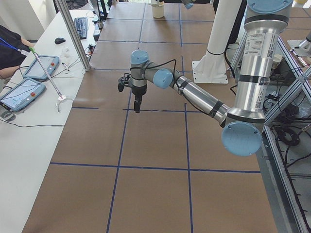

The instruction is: Left arm hands cup to right arm to dump lemon

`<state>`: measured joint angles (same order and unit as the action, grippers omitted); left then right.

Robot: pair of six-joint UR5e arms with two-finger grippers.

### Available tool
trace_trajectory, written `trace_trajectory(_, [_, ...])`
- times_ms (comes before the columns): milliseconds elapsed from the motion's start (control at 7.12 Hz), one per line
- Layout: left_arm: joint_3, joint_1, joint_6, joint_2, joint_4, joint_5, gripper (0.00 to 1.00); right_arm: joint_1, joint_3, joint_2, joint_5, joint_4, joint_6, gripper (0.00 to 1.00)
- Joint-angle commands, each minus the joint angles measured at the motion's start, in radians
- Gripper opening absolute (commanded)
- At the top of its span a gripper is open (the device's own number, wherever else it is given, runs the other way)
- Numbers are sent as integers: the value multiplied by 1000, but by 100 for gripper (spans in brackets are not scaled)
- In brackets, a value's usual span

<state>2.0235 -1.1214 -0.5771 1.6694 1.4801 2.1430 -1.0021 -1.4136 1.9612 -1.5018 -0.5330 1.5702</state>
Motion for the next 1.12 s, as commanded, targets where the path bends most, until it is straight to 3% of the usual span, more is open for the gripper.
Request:
trace_trajectory(0, [0, 0, -1, 10, 0, 0, 100, -32, 173, -86, 0, -170, 239, 0])
trace_trajectory(140, [1, 0, -1, 10, 0, 0, 100, -38, 239, -123, 5, -256, 349, 0])
trace_trajectory(421, [0, 0, 0, 16, 0, -2, 100, -47, 277, -134, 12, -376, 538, 0])
trace_trajectory(983, [1, 0, 0, 16, 0, -2, 100, -63, 318, -131, 93, -470, 813, 0])
